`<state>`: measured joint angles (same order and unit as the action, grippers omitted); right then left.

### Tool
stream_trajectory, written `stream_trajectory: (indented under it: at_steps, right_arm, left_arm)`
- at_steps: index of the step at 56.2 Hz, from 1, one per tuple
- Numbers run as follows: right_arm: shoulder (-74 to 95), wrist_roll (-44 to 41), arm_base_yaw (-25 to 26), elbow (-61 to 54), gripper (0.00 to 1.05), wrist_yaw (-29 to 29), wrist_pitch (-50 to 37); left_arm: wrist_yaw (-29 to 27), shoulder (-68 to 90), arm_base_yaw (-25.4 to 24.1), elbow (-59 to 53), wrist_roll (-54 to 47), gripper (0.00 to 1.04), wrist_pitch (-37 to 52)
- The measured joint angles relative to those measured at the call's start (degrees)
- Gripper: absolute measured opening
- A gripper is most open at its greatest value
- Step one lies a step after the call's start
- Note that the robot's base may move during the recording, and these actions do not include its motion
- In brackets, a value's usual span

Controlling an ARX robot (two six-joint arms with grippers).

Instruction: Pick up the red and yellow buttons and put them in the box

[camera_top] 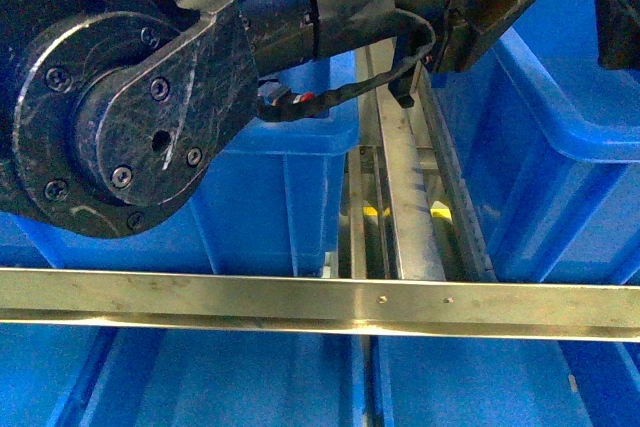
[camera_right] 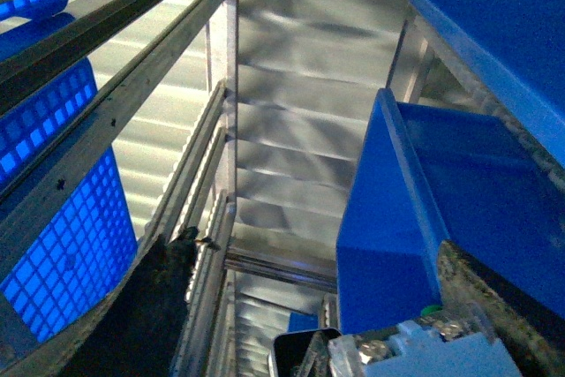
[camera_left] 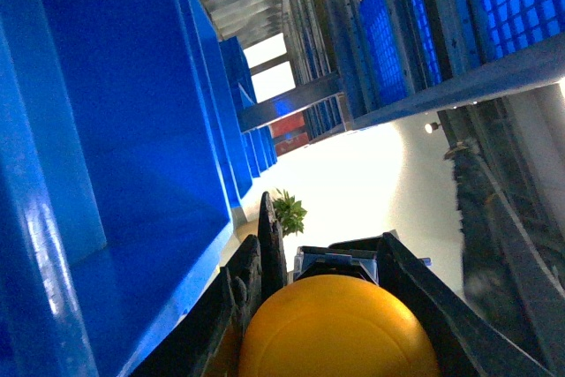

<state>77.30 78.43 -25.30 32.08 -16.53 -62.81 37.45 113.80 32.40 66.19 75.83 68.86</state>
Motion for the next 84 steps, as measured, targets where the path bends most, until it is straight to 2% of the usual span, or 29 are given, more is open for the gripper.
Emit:
stream_trajectory:
  at_steps: [14,28,41,51,58,68,74,84]
  right_arm:
    - [-0.22,-0.85,1.77,-1.01,0.31,0.26,0.44]
    - [-0.87,-1.75,3.28,-1.77,0.29,1.40,0.57]
    - [-1.03,-1.95,5.42,-2.10,0.25,1.44,0.15]
    - [-1.16,-4.79,7.15,-2.84,0.25,-0.07,0.15]
    - [-0.74,-8.70,7.61,-2.93,0.25,-1.62,2.45]
    - [1.14,-19.80,6.73,-3.02,0.25,-3.69,2.75]
    - [1.27,-28.85,3.78,-3.02,0.25,-4.81,0.59]
    - [1.31,-42.82,-2.67,-2.27,0.25,-6.97,-1.20]
  left_arm:
    - [-0.15,0.57,0.66,2.12,0.07,0.32,-1.14]
    - [-1.33,0.94,1.16,2.47,0.74,0.32,-1.92]
    - [-6.71,-0.66,-0.13,2.56,-4.09,0.68,-4.90]
    - [-8.85,-7.98,-4.92,2.23,-9.53,0.98,-8.09]
    - [-10.16,-15.85,-8.74,-0.35,-13.68,0.97,-15.02]
    - [-10.84,-32.74,-12.68,-12.72,-27.30,0.97,-28.06]
    - [-11.85,-45.18,-13.97,-20.52,-35.10,0.97,-35.26]
    - [-12.79,-70.88,-17.94,-31.52,-45.83,0.97,-53.48]
